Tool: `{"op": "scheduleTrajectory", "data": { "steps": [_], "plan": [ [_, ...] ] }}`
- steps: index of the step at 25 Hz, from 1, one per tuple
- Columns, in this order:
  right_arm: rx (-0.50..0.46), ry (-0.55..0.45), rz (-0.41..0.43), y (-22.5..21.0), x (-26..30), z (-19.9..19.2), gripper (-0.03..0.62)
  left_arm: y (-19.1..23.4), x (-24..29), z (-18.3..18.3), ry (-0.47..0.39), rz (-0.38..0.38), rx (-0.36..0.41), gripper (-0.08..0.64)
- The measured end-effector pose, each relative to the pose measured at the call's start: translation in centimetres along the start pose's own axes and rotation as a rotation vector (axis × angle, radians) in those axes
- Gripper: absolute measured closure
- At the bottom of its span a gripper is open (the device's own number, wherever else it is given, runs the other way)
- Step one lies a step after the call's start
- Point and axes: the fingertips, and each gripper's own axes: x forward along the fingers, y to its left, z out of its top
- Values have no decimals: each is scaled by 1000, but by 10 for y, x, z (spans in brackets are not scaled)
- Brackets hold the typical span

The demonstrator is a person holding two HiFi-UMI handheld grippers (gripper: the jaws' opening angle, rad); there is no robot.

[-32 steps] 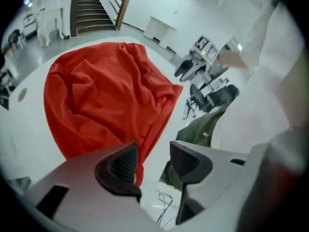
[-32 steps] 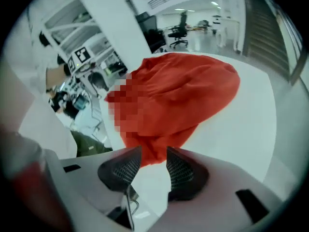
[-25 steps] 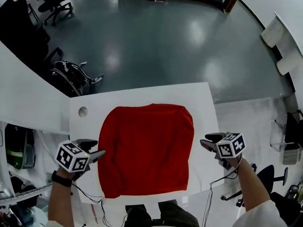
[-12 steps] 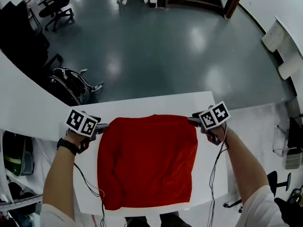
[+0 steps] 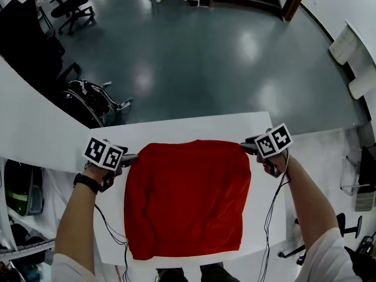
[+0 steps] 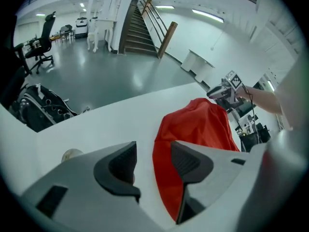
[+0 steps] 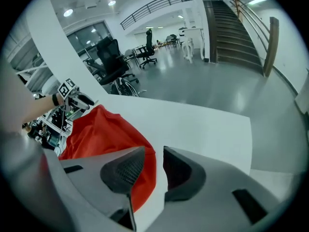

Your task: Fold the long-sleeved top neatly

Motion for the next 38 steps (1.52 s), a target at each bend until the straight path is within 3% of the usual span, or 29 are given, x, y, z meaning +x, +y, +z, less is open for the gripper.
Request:
{"op": "scheduleTrajectory", "data": {
  "steps": [7, 11, 16, 25, 29, 32, 35, 38],
  "plan": [
    [-43, 62, 8, 7, 26, 1, 460, -4, 21, -2, 49, -6, 8, 339],
    [-88, 84, -15, 11, 34, -2, 496, -6, 33, -9, 100, 41, 50, 391],
    [-168, 72, -41, 16, 34, 0, 535, -5, 32, -12, 124, 94, 126, 521],
    [-205, -36, -66, 12, 13, 5, 551, 9, 16, -7, 98, 177, 228, 537],
    [-271, -153, -113, 13, -1, 24, 552, 17, 7, 12, 10, 315, 351, 537],
    [-409, -200, -135, 22, -9, 27, 554, 4, 0, 14, -35, 360, 531, 537],
    [-535, -129, -127, 29, -9, 7, 554, -11, 3, -7, 40, 316, 683, 537],
    [-578, -53, -110, 32, -5, -8, 554, -14, 9, -29, 146, 257, 711, 537]
  ]
}}
